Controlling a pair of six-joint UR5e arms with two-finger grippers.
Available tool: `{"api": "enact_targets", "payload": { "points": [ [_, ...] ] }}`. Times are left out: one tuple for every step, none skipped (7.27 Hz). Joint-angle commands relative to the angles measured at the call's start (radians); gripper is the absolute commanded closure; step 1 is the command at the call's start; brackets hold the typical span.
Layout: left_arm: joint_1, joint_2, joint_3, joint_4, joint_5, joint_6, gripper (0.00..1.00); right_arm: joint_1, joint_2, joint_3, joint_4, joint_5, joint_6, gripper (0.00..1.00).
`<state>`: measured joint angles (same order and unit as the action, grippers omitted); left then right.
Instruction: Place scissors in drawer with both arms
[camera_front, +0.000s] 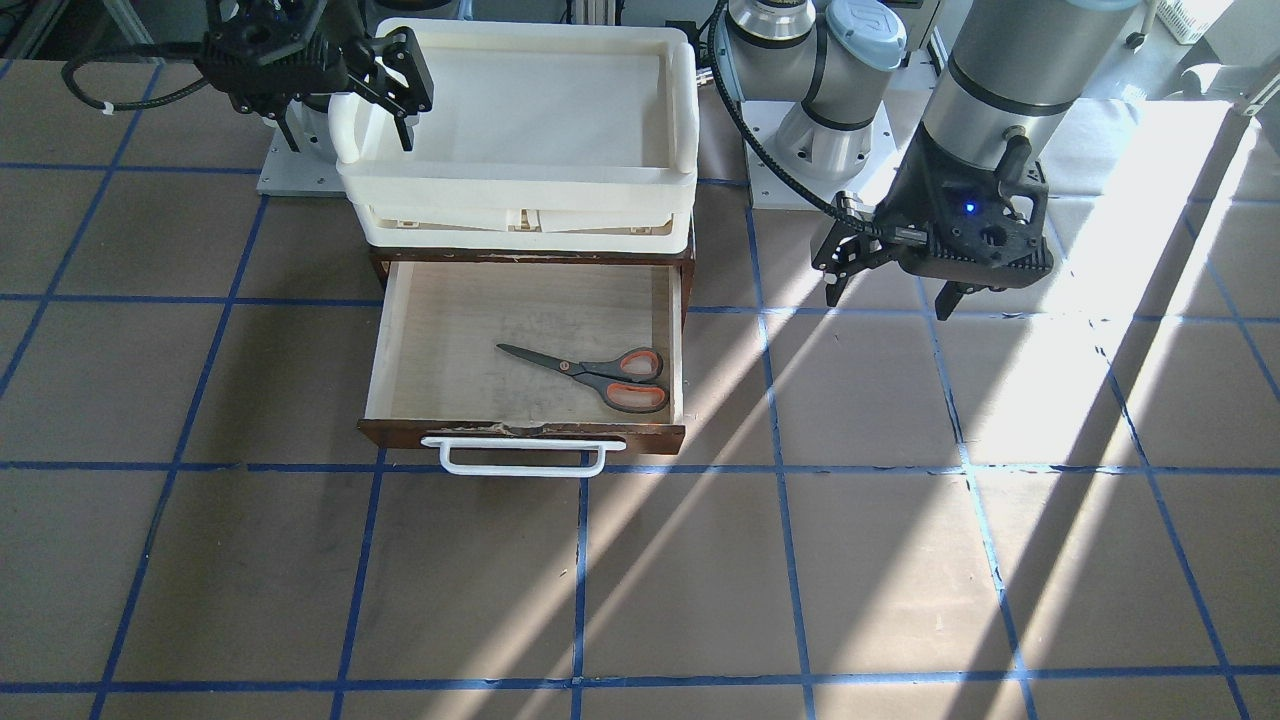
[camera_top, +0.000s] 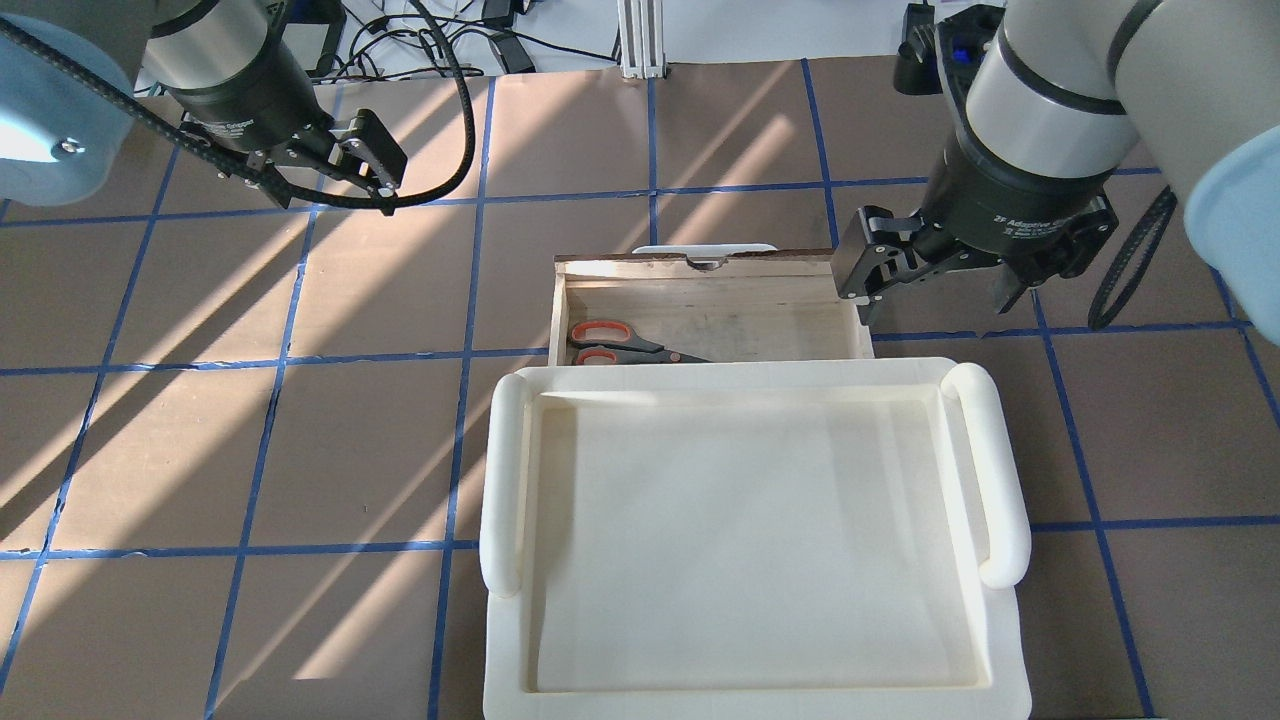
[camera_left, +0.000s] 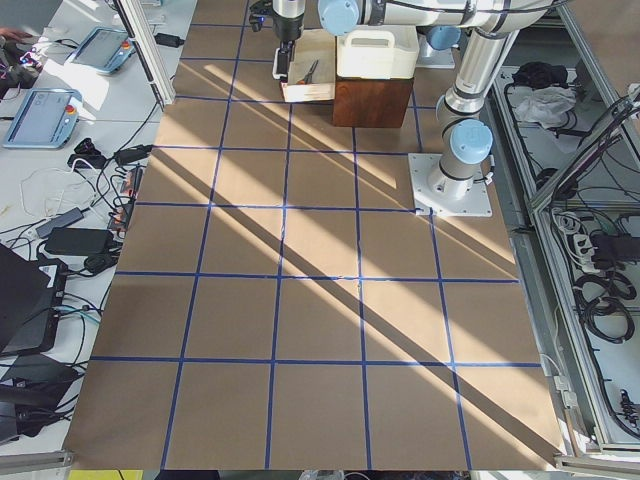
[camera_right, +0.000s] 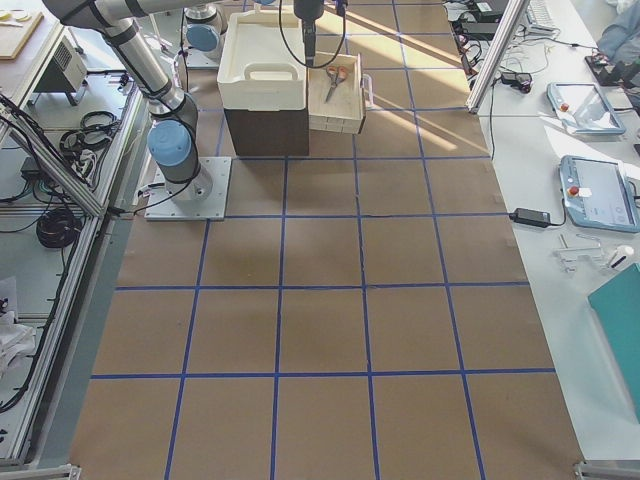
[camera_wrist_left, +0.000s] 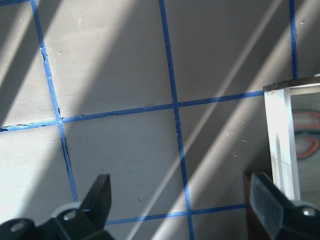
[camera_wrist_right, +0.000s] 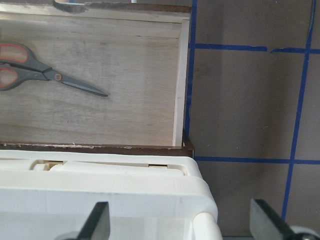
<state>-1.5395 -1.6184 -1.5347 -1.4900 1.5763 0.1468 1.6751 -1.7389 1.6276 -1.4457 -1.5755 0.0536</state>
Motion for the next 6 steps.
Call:
{"api": "enact_targets", "payload": {
  "points": [
    [0.01,0.009,-0.015,-0.004,0.007,-0.001,0.0,-0.003,0.007,-0.005,-0.015,-0.009,0.0,0.0],
    [0.013,0.017,-0.037,0.002,0.022,0.0,0.0,-0.014,0.021,-0.014,-0.016,-0.011,0.0,0.0],
    [0.016,0.037,-0.047,-0.016,0.025,-0.004,0.0,-0.04,0.022,-0.031,-0.015,-0.005,0.0,0.0],
    [0.013,0.051,-0.05,-0.016,0.022,-0.066,0.0,-0.084,0.044,-0.06,-0.004,-0.001,-0.001,0.0],
    [0.012,0.066,-0.05,-0.024,0.011,-0.11,0.0,-0.086,0.044,-0.064,0.001,-0.001,0.008,0.0],
    [0.012,0.09,-0.05,-0.063,0.011,-0.119,0.0,-0.086,0.044,-0.063,0.001,-0.001,0.011,0.0]
  ]
}}
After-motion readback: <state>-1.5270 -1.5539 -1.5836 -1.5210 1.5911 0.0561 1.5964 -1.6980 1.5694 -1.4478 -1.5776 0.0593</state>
